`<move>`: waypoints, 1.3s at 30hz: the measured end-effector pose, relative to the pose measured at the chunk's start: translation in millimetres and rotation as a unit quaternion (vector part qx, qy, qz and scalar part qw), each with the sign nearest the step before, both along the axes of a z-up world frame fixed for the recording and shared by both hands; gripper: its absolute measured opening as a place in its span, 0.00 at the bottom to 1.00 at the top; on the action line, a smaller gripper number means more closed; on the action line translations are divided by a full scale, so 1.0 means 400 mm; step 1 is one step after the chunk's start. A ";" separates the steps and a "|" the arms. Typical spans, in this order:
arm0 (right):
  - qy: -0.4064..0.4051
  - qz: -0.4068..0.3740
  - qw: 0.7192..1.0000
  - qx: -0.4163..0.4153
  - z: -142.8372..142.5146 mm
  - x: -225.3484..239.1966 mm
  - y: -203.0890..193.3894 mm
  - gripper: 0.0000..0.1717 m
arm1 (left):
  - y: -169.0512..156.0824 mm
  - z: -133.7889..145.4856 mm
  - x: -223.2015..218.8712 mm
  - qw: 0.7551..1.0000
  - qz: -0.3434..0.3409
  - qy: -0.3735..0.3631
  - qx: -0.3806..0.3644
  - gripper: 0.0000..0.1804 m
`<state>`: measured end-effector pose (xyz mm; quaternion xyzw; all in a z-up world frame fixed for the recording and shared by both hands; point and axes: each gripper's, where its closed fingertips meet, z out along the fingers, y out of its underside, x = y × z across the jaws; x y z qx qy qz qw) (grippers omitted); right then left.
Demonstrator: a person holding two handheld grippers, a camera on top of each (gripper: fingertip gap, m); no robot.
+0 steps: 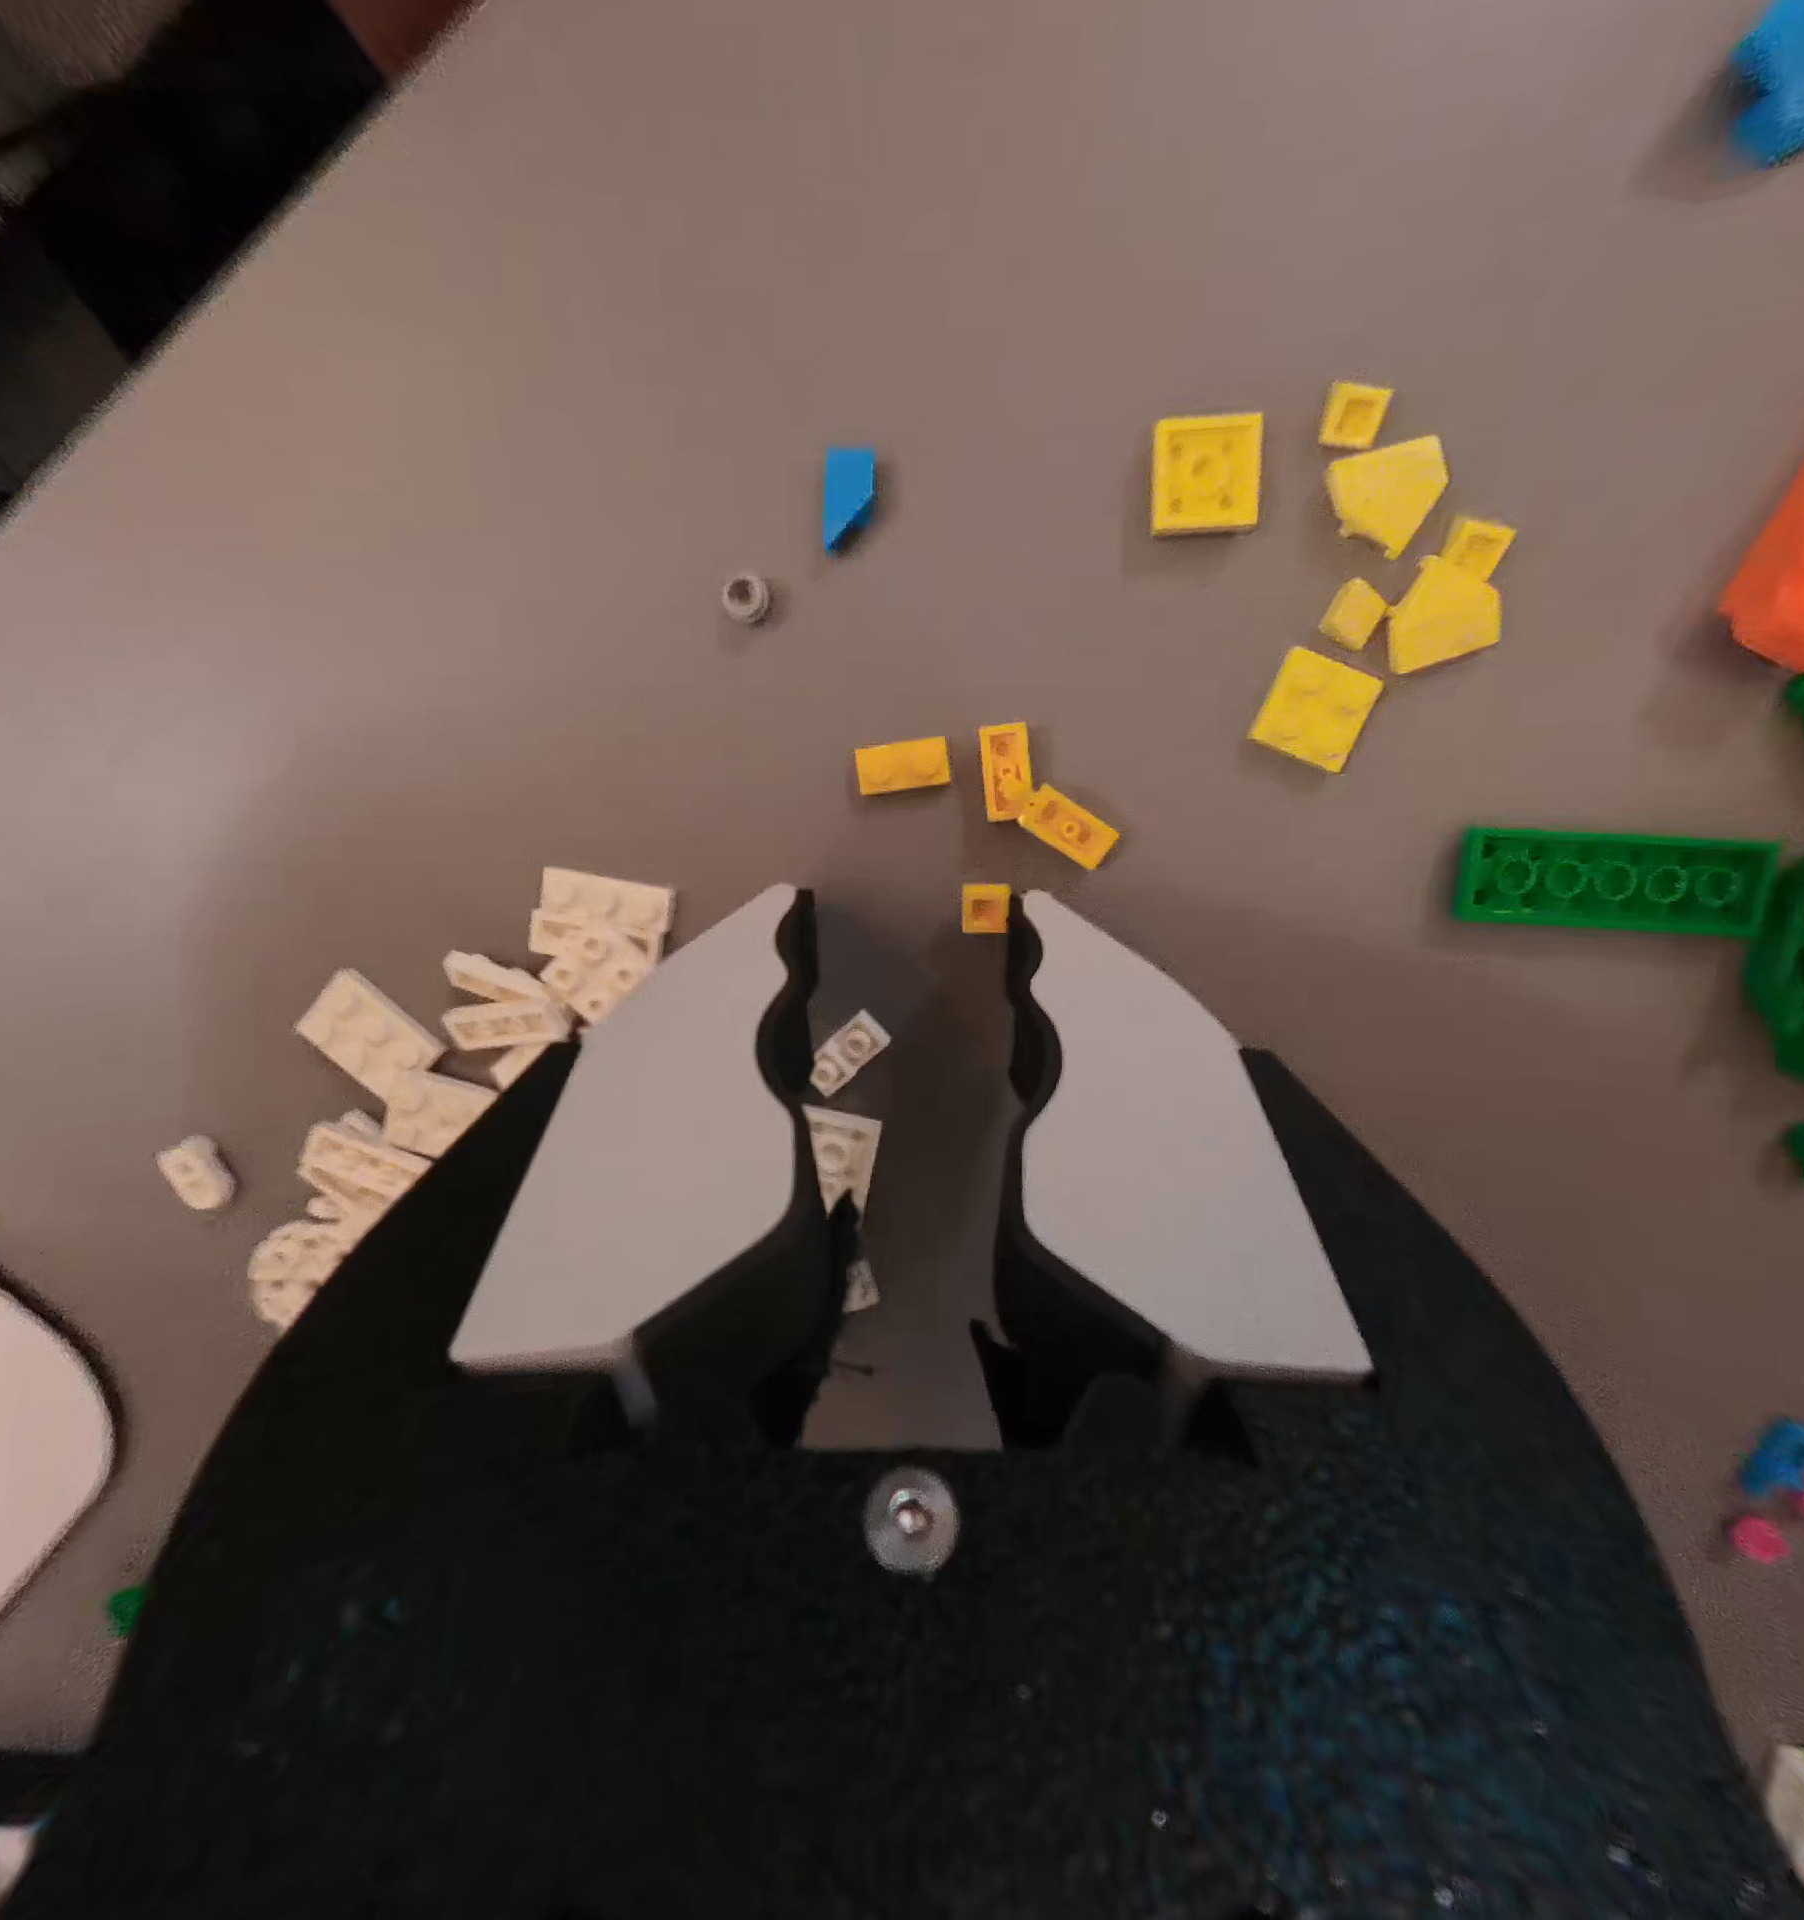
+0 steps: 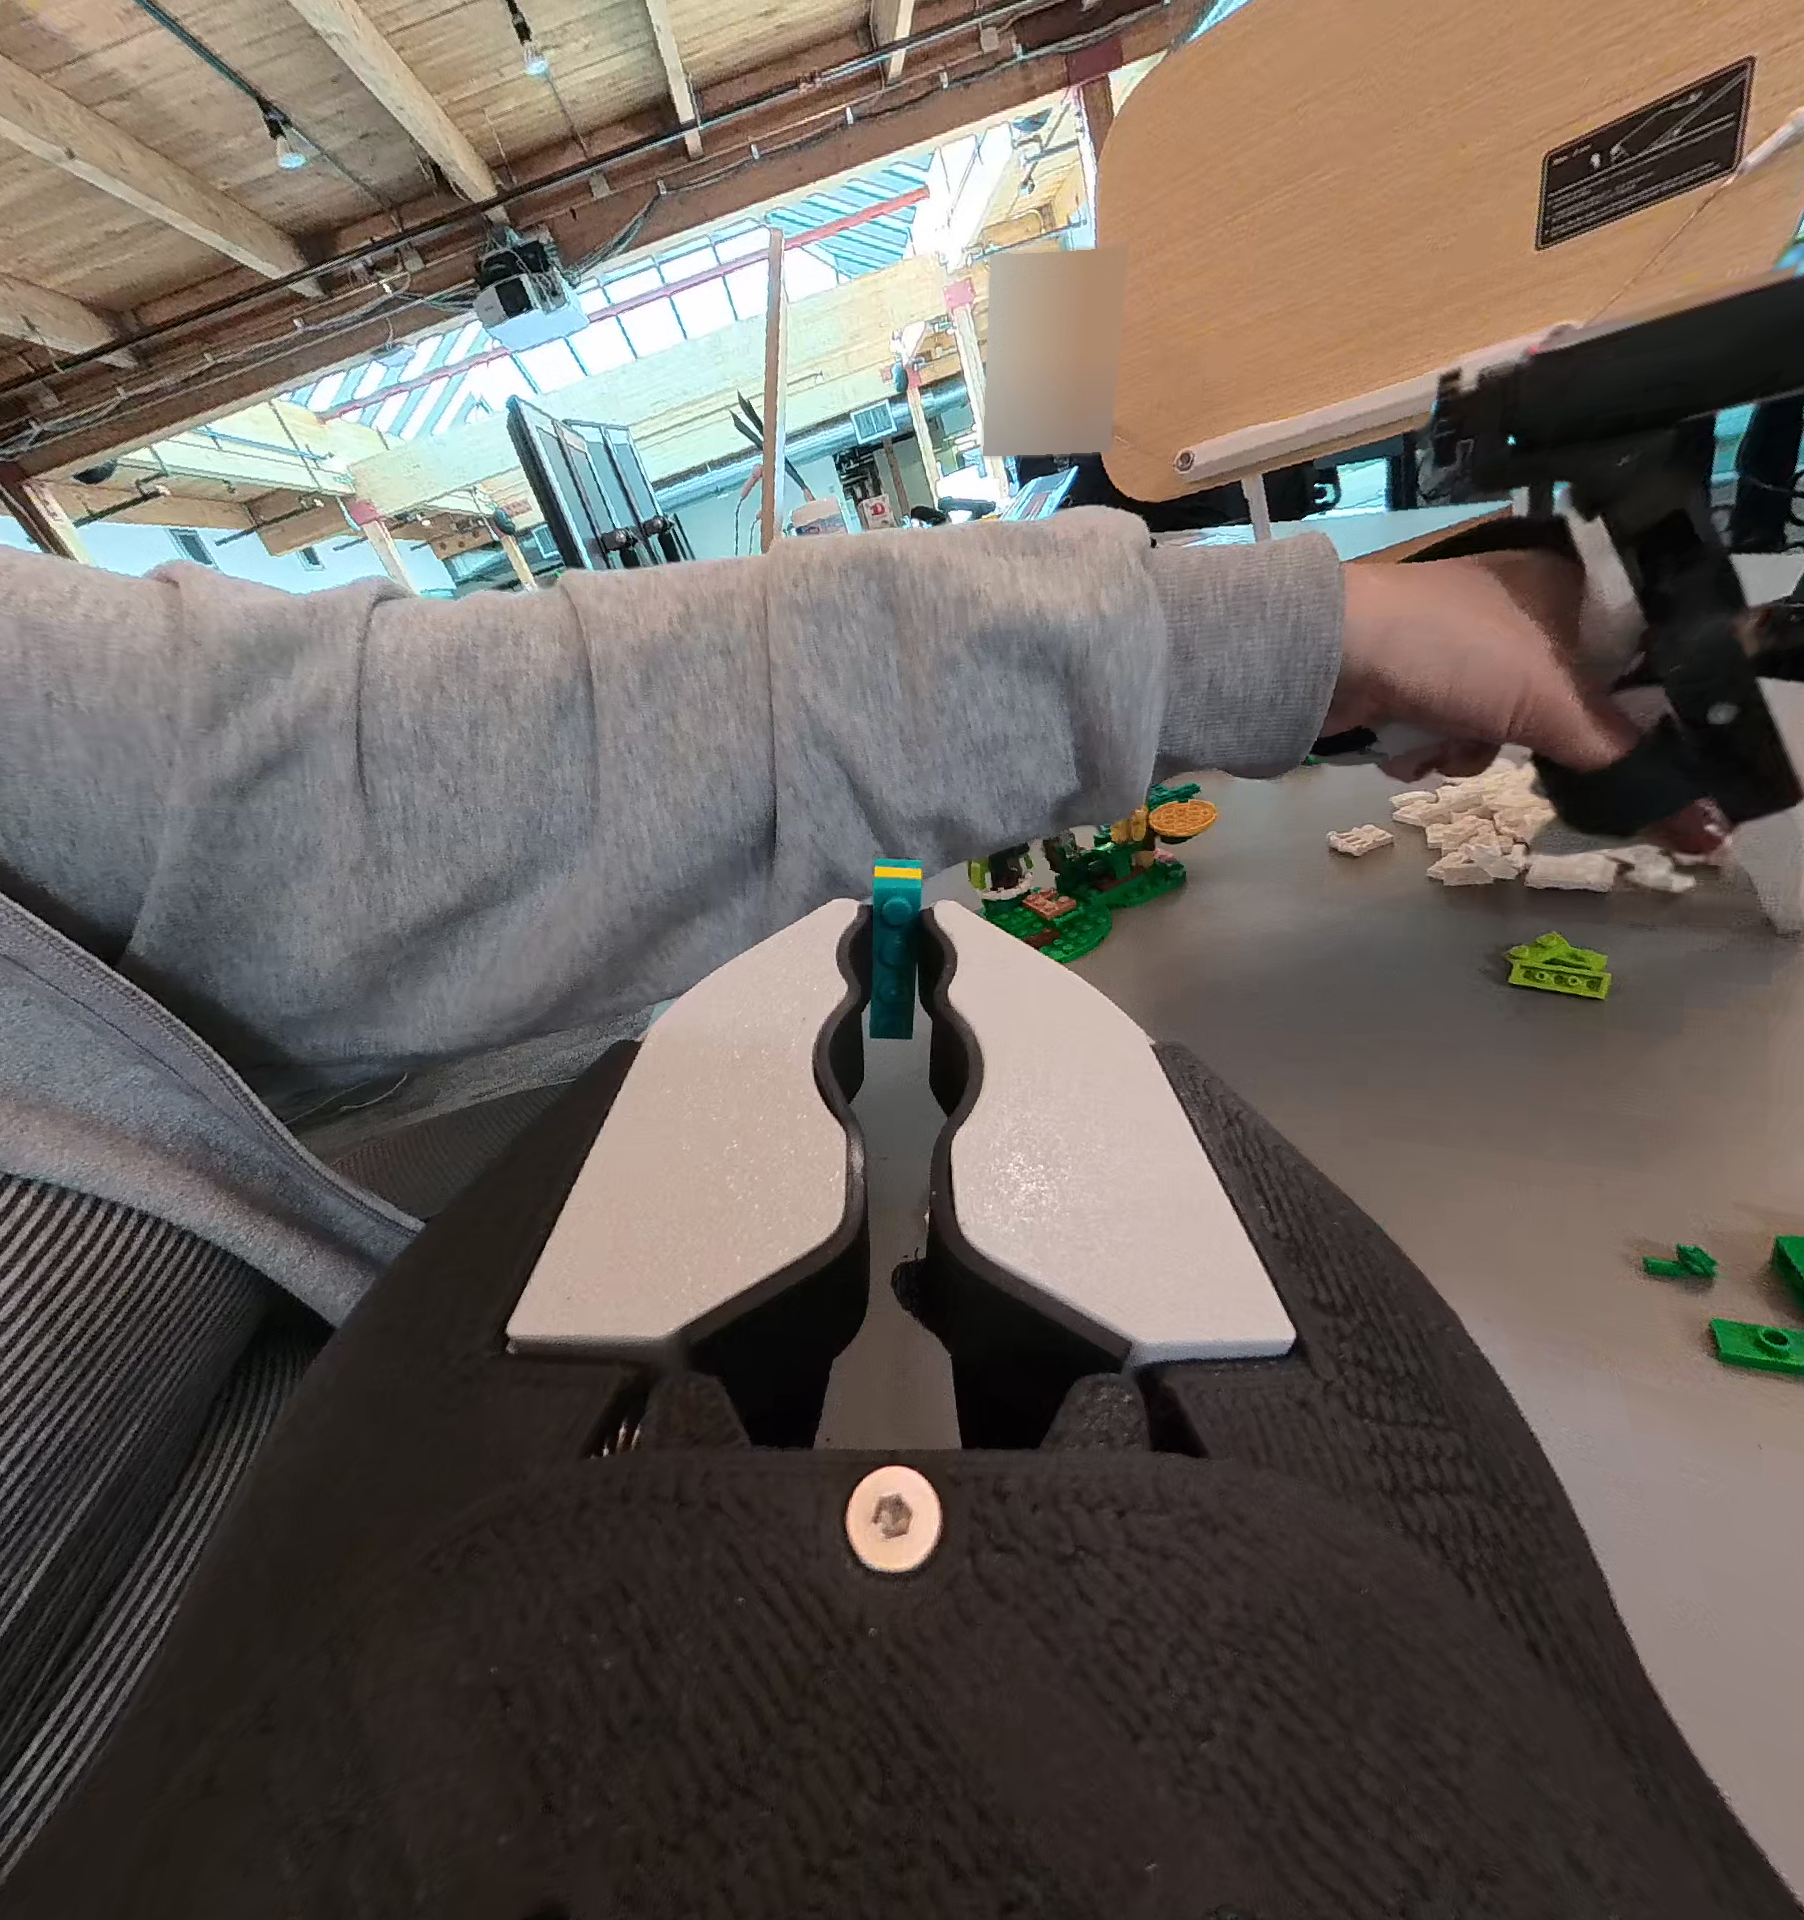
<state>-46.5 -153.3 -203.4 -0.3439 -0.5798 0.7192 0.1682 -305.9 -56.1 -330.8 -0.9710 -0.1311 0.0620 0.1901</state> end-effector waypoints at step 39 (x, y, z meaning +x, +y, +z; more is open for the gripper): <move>0.070 0.002 0.992 -0.109 0.092 0.034 0.068 0.04 | -0.167 0.355 0.738 0.804 -0.316 -0.237 0.444 0.11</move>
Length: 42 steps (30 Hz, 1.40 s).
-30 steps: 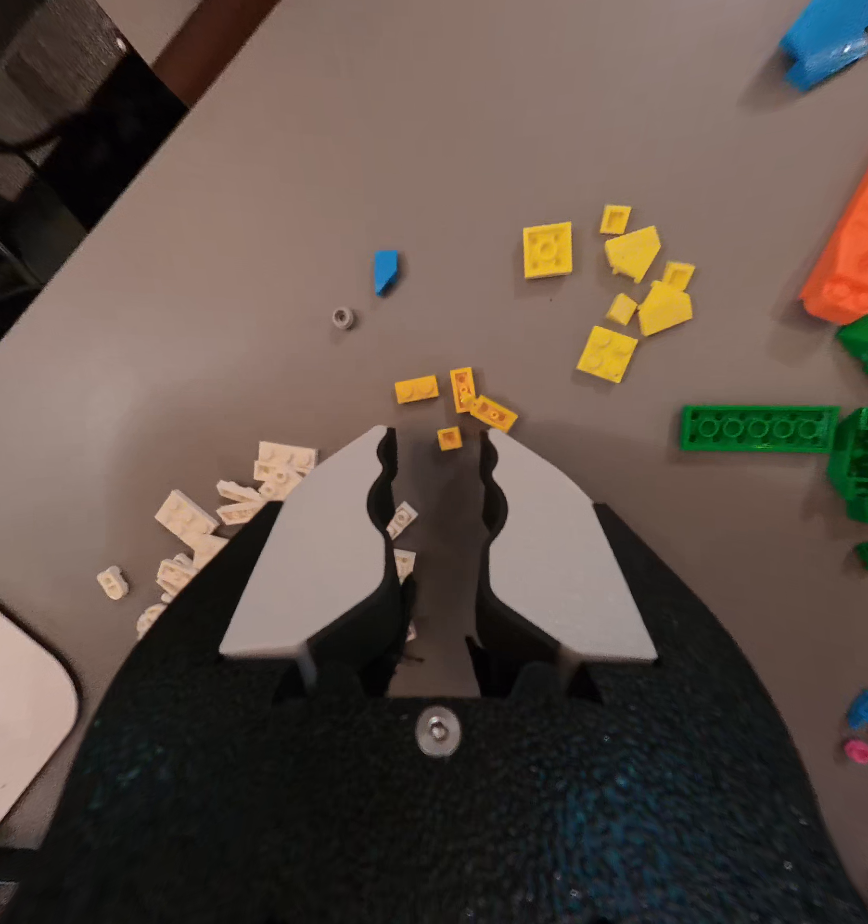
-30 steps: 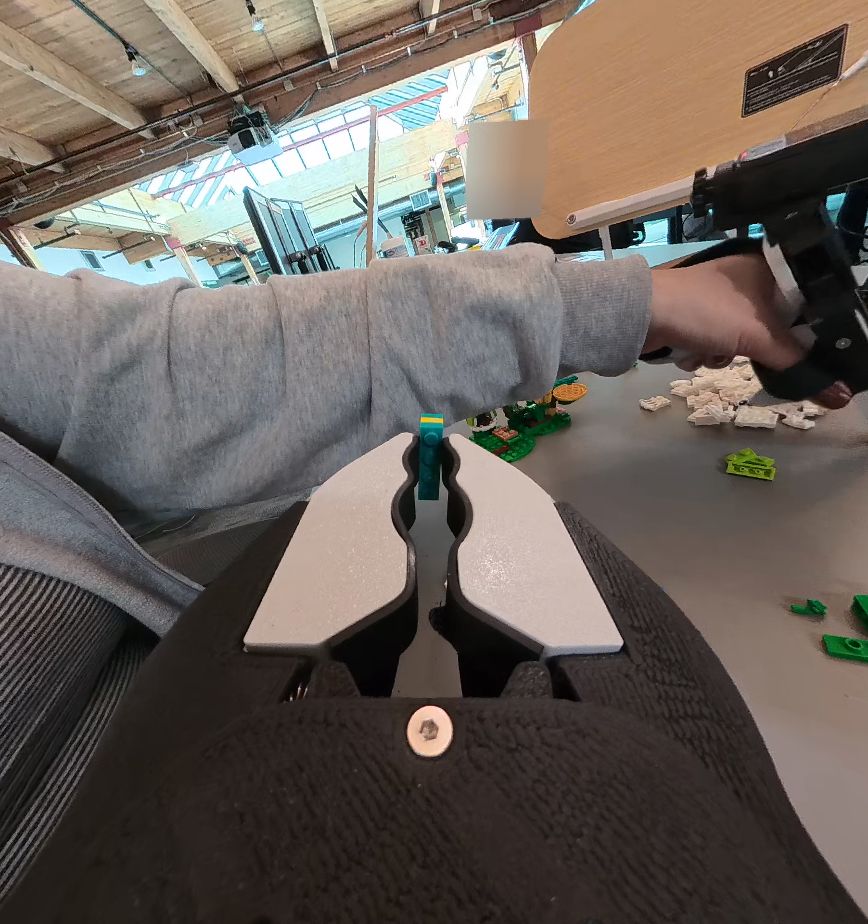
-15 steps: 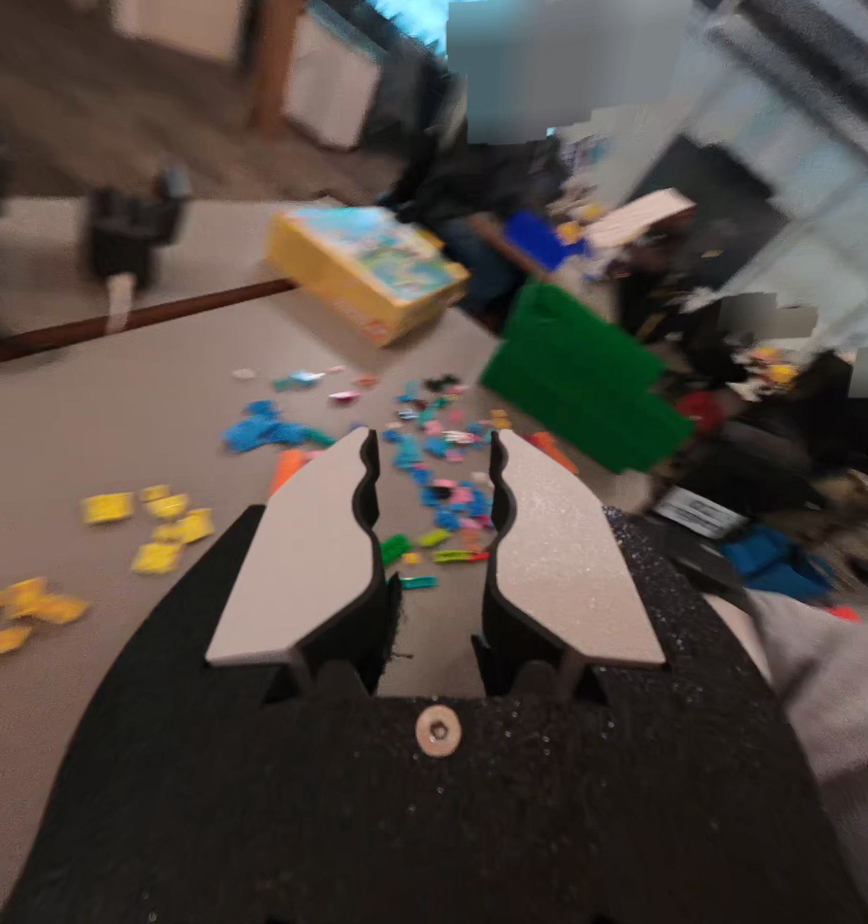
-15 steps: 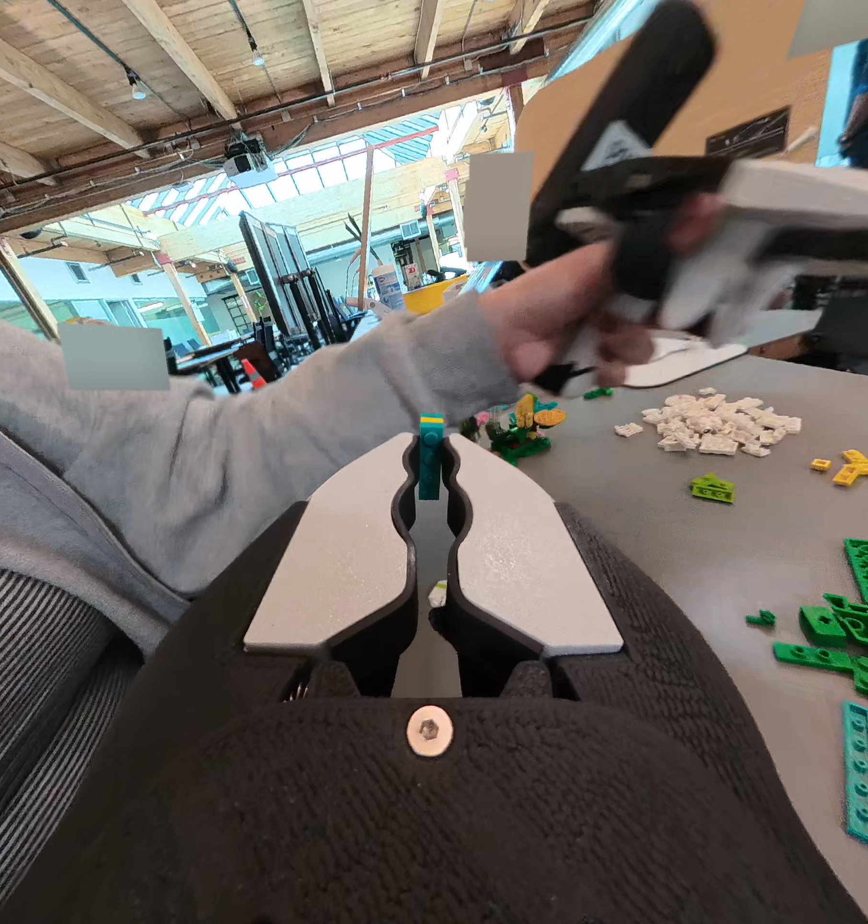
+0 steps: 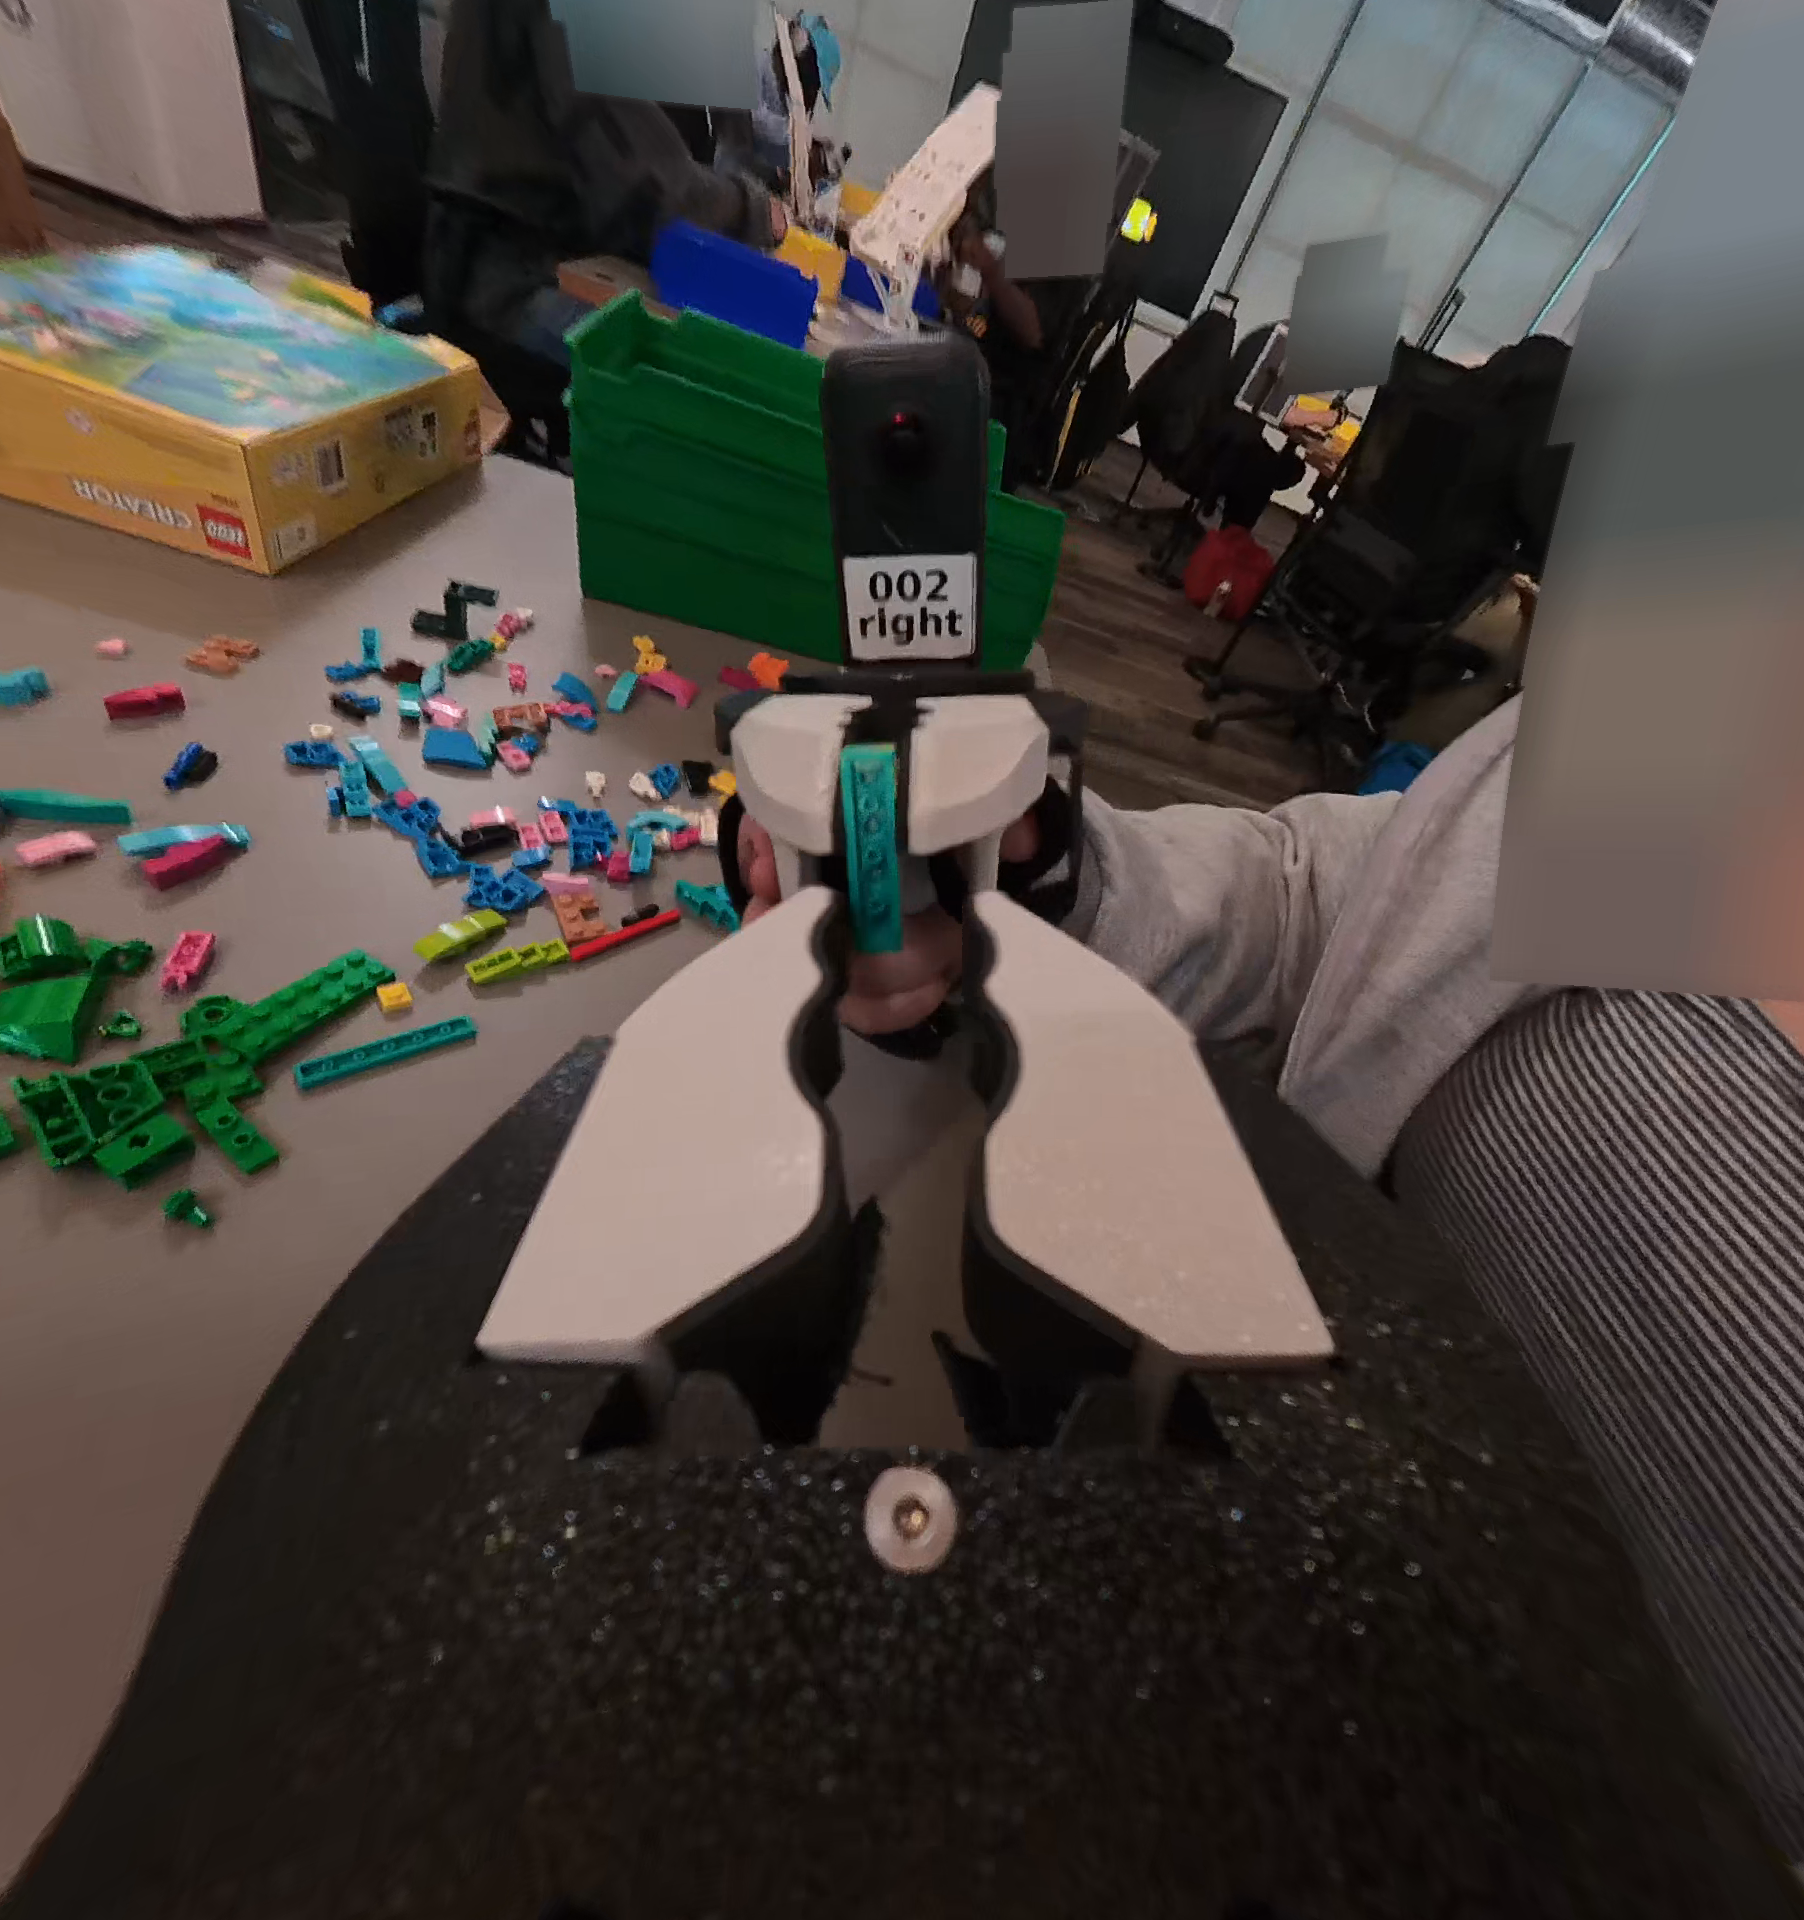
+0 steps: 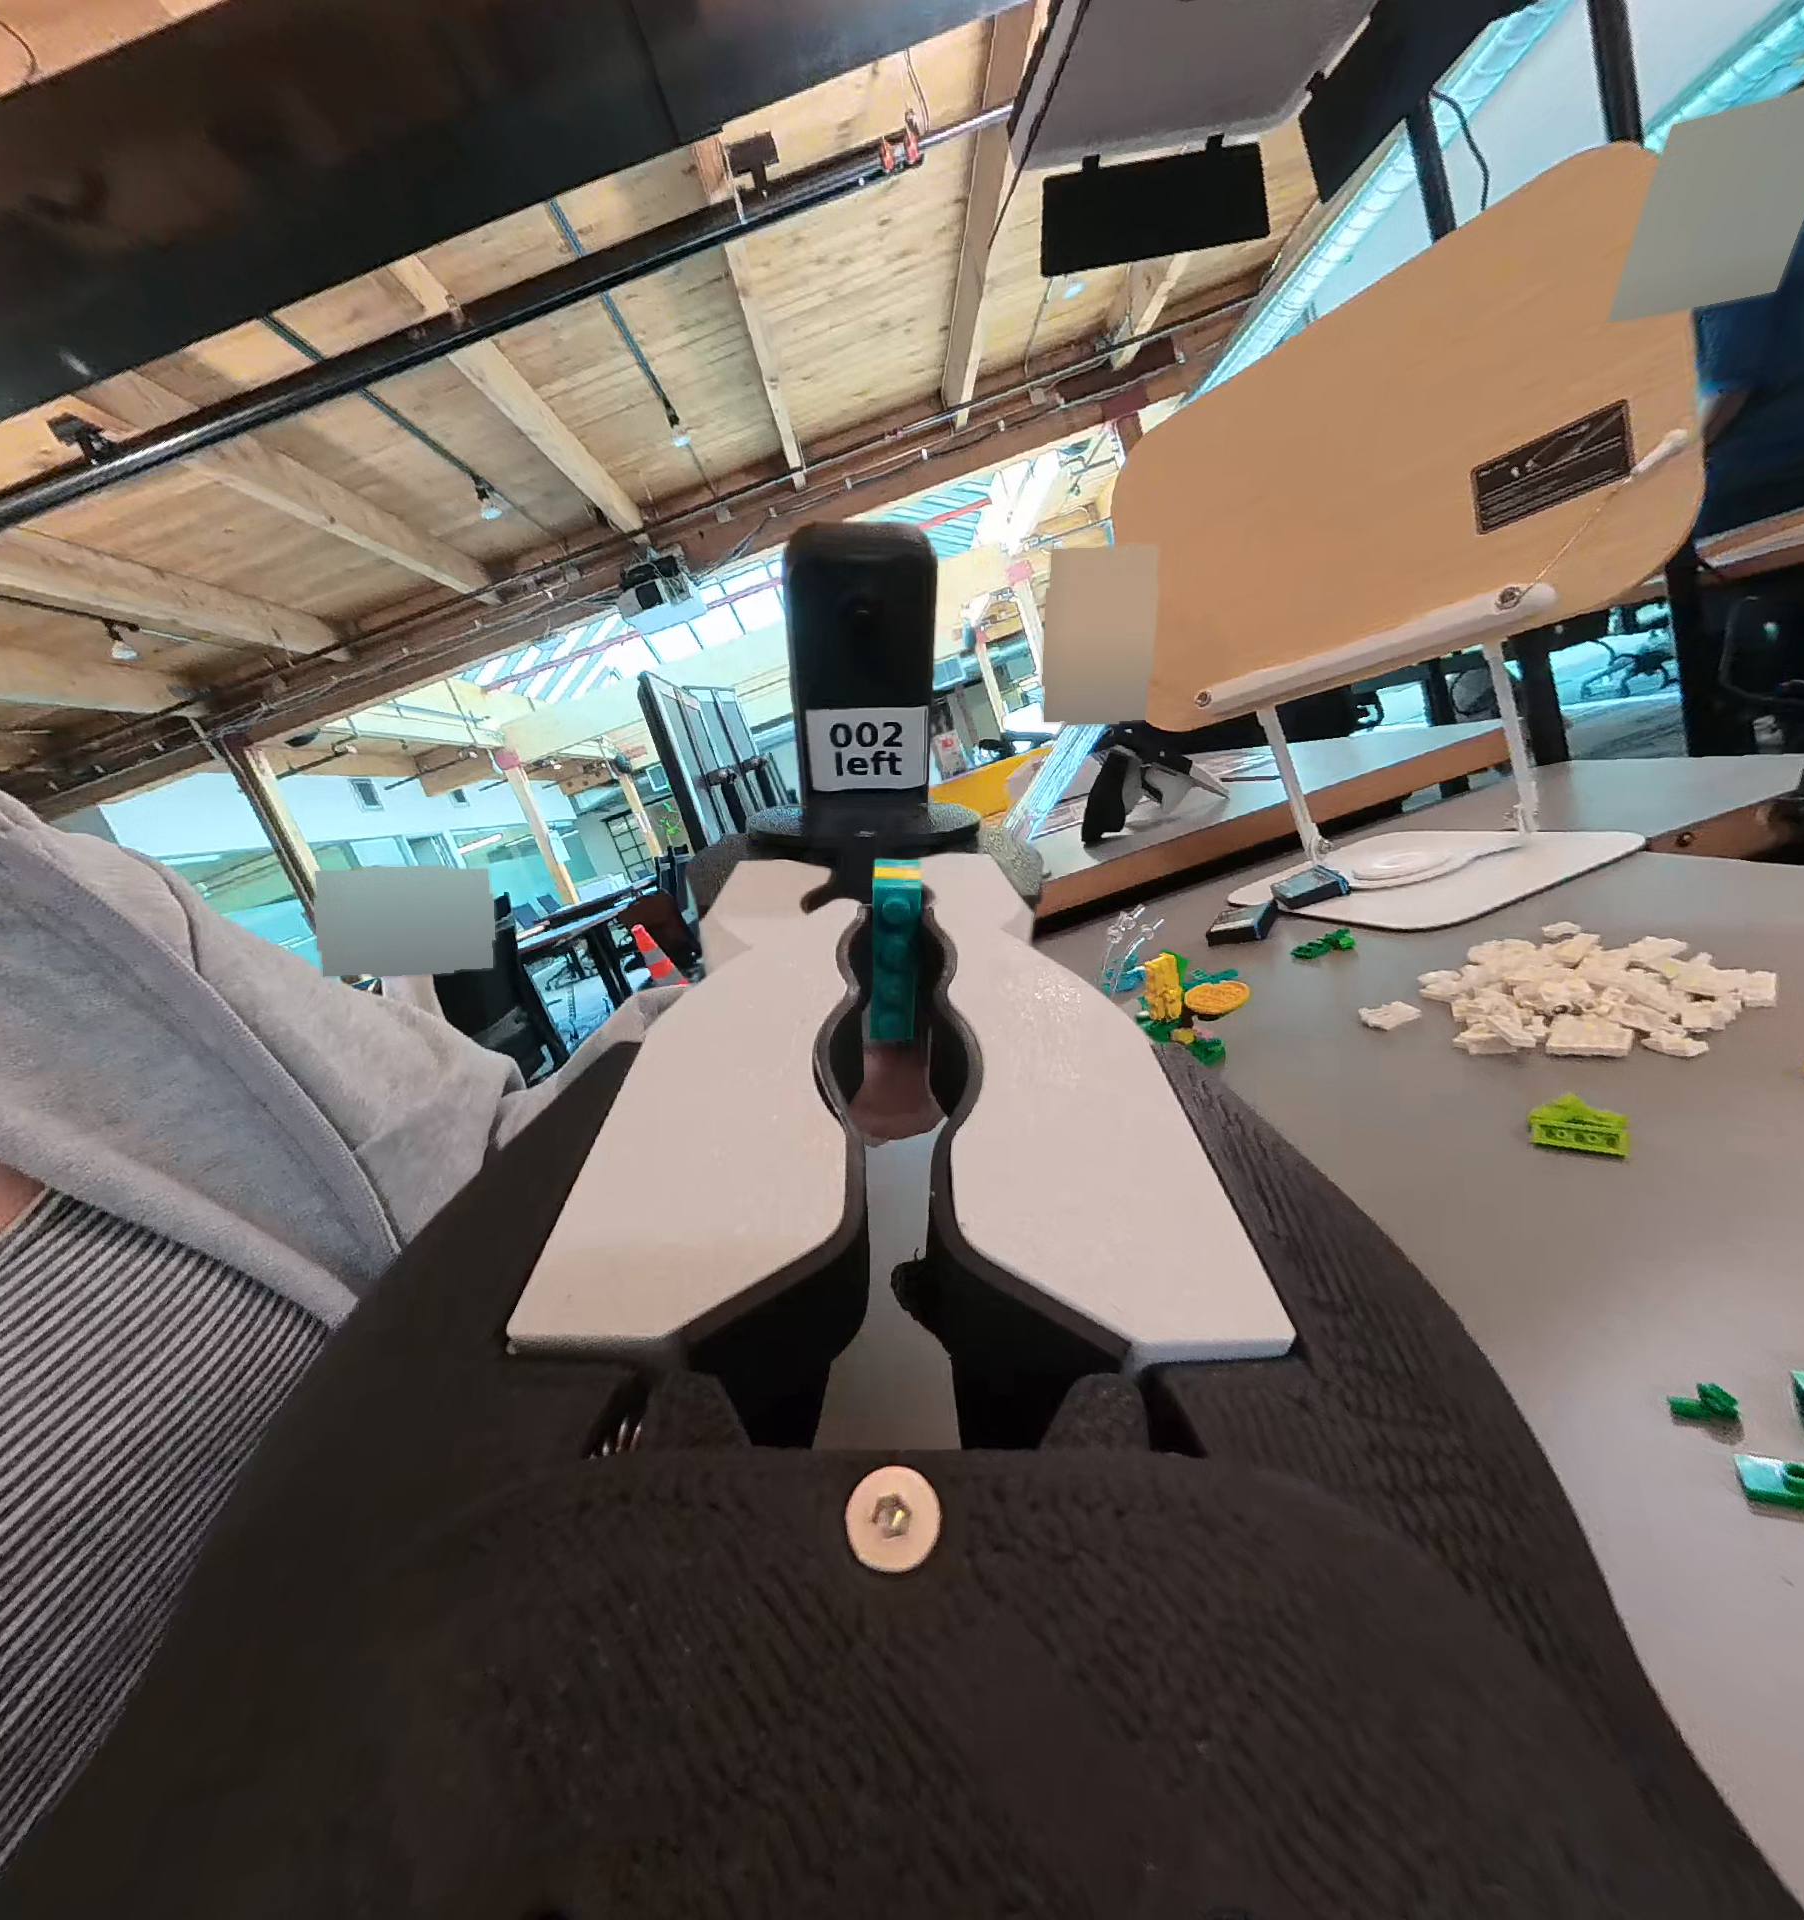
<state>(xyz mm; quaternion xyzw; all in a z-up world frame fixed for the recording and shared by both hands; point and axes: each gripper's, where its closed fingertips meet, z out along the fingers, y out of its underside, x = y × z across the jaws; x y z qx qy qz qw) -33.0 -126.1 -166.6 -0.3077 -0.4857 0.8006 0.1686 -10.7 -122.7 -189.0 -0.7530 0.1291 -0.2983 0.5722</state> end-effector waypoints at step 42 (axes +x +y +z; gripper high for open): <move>0.061 0.012 0.998 -0.029 0.046 0.034 -0.007 0.04 | 0.008 0.045 0.012 0.994 0.031 -0.031 0.103 0.04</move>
